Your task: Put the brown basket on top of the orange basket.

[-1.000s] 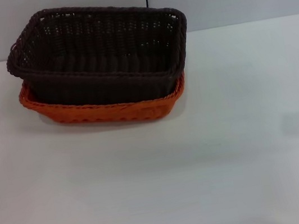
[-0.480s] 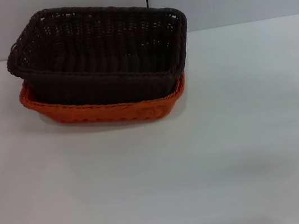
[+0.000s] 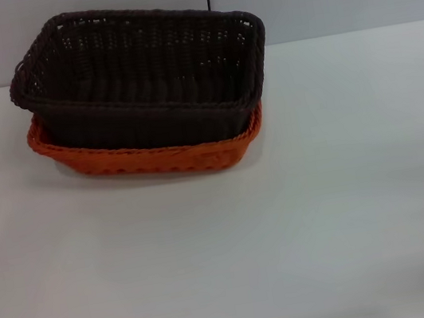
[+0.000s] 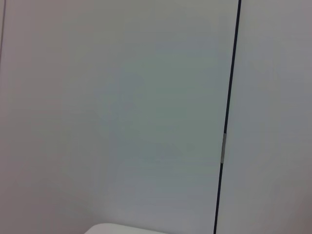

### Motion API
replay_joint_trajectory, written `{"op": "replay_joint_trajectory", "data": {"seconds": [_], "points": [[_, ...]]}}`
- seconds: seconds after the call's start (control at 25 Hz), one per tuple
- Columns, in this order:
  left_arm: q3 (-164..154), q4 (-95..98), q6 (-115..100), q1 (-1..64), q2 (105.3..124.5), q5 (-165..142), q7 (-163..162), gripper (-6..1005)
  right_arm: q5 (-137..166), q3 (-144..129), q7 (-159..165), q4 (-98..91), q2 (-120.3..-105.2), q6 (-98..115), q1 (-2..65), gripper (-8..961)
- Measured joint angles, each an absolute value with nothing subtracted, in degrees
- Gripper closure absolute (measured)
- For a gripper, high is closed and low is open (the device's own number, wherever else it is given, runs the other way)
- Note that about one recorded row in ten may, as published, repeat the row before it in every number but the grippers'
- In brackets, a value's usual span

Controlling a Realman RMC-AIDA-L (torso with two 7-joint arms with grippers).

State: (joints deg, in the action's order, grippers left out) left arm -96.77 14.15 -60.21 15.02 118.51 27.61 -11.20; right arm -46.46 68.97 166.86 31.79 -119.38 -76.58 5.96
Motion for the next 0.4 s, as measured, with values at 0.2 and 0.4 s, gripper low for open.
{"op": "replay_joint_trajectory", "data": {"seconds": [0.2,0.4], "points": [[-96.58,14.15,-61.14,14.99,118.50,27.65,-11.02,200,-50.24,67.28,169.06,28.65,-119.48,-77.50,6.37,363],[-96.35,14.15,-64.86,14.62,118.57,27.74,-10.83,200,-58.14,62.35,169.19,27.16,-119.30,-78.69,6.17,364]]}}
